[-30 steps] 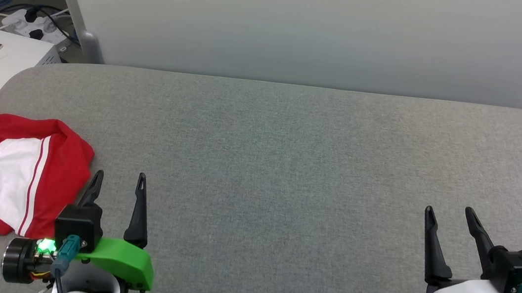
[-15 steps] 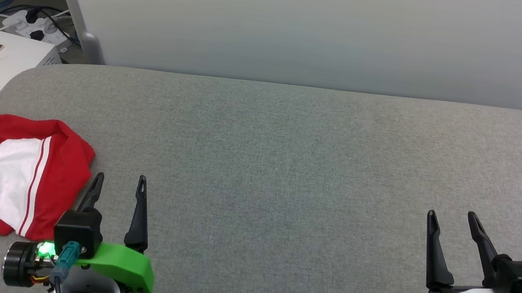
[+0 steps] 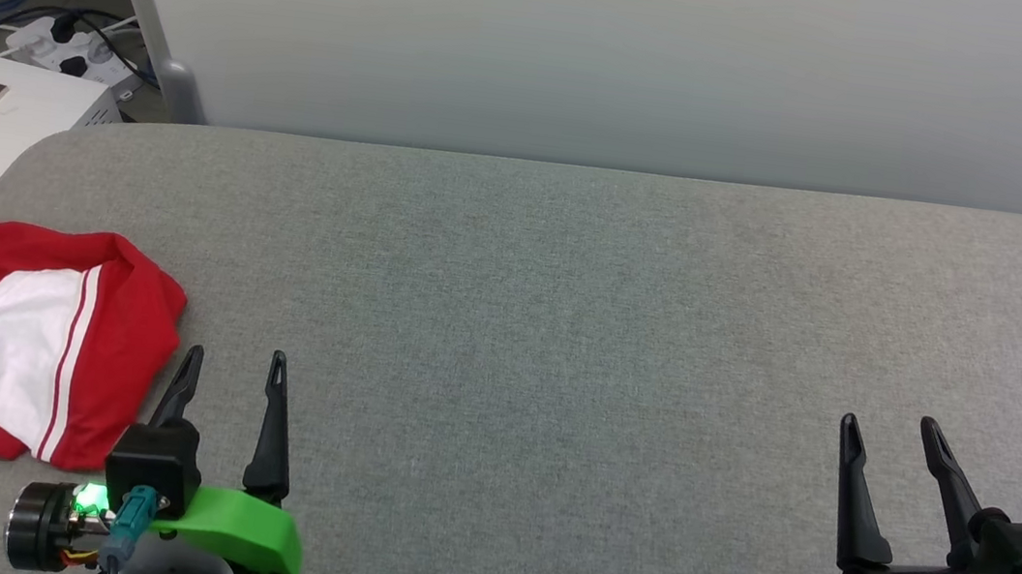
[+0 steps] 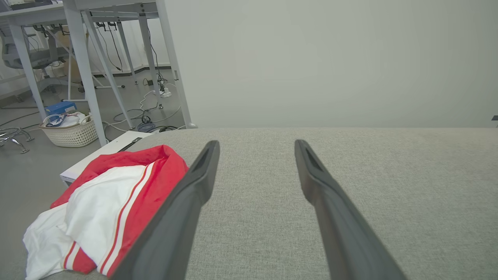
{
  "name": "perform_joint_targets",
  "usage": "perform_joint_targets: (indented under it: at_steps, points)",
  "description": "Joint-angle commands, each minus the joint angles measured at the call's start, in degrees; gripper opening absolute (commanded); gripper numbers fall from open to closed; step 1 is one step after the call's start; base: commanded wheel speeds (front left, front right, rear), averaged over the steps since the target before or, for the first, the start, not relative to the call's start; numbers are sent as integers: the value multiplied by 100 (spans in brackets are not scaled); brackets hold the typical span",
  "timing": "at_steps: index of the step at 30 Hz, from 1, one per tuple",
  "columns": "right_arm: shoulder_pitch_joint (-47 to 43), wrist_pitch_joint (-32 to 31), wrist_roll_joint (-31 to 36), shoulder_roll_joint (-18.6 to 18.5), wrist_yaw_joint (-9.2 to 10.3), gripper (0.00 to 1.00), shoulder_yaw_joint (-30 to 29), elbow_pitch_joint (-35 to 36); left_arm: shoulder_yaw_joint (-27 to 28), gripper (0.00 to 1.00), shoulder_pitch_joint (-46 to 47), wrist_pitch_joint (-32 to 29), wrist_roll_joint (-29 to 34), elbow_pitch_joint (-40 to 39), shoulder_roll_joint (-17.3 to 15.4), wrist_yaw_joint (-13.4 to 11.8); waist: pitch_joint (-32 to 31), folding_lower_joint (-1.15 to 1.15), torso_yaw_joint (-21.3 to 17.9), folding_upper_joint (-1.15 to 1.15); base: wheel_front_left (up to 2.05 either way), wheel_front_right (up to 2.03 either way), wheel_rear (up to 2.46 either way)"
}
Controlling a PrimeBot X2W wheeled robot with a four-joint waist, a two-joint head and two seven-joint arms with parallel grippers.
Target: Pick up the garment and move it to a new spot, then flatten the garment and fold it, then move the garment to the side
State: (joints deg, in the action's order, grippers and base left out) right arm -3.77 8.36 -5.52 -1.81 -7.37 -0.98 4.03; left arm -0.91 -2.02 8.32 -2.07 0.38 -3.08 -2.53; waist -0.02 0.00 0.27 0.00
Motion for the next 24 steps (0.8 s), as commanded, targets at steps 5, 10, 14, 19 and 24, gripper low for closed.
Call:
perform_joint_targets:
  at_steps: [5, 10, 14, 19, 24]
  points:
    - [-132, 116, -83, -16, -8, 100, -5, 63, -6, 100, -110, 117, -51, 12, 13, -57, -1, 0, 5, 0, 0, 0, 0]
    - [-162, 176, -120, -17, -8, 100, -9, 87, -8, 100, -131, 178, -76, 16, 14, -61, 0, 0, 9, 0, 0, 0, 0]
    - [-187, 224, -152, -18, -9, 100, -11, 107, -10, 100, -151, 225, -90, 25, 14, -57, 4, 0, 13, 0, 0, 0, 0]
    - [-223, 281, -191, -19, -9, 100, -13, 131, -14, 100, -172, 283, -103, 28, 15, -59, 15, 0, 22, 0, 0, 0, 0]
    - [-263, 342, -221, -21, -10, 100, -19, 150, -19, 100, -186, 344, -108, 36, 16, -70, 15, 0, 35, 0, 0, 0, 0]
